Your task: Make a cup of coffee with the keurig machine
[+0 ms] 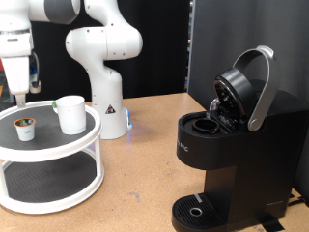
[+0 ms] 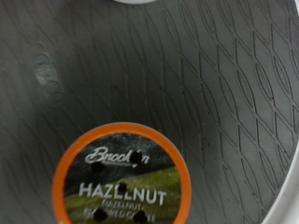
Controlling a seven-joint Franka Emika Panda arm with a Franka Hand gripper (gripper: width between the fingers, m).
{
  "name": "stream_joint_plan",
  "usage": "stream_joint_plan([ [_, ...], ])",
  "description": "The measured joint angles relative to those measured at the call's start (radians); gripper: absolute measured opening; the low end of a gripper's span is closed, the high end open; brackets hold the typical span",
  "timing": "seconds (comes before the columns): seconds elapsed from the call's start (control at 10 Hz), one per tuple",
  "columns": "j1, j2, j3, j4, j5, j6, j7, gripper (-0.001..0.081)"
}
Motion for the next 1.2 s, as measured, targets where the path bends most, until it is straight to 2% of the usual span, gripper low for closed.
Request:
stream_joint_plan([
  [0.5,-0.006,0.044,-0.029,-0.074,-0.030,0.135,0.002,0.0802],
  [0.9,-0.015,0.100,-0.034,-0.093,-0.043,0.224,0.008,0.0802],
  [1.2,-0.015,0.135,-0.037,-0.097,-0.043,0.260,0.008,0.0802],
])
